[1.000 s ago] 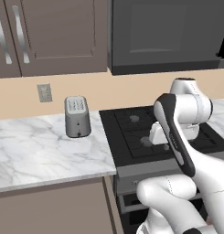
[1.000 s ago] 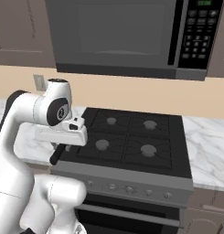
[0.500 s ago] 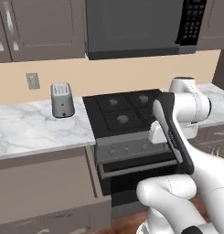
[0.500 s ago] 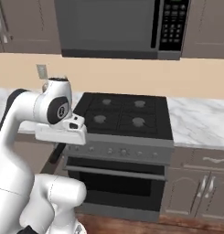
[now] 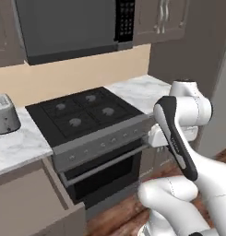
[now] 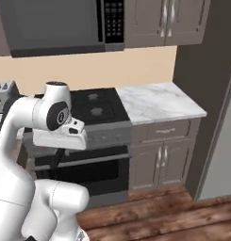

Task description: Take the pizza cutter from the drawer on the left and place it on the dining counter for cutting.

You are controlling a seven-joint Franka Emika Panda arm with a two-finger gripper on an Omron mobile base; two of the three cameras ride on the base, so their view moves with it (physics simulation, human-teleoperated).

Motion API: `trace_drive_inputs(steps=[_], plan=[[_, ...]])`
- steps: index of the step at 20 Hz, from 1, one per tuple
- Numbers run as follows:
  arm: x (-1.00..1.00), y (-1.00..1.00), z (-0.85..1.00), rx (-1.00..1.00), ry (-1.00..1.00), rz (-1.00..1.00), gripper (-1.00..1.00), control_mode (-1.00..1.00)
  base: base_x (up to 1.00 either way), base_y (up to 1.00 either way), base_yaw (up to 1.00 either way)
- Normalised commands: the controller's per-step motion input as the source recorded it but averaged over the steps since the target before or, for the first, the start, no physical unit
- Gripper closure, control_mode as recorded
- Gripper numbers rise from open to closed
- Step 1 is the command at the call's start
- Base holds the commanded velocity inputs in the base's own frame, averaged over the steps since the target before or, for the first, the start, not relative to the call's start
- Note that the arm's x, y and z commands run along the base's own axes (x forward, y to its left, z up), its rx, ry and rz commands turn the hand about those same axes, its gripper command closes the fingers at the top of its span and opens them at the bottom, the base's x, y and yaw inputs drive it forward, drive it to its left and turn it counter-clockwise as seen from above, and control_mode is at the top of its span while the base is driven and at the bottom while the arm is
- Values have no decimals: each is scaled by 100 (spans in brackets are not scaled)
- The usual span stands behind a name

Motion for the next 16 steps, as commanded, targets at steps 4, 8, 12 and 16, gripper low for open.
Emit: trace_drive_inputs(steps=[4,8,12,16], plan=[[0,0,0,0,0,0,100,100,-2,1,-98],[0,0,0,0,0,0,100,100,0,0,-100],[0,0,0,0,0,0,100,100,0,0,-100],[0,0,0,0,0,0,100,100,0,0,-100]])
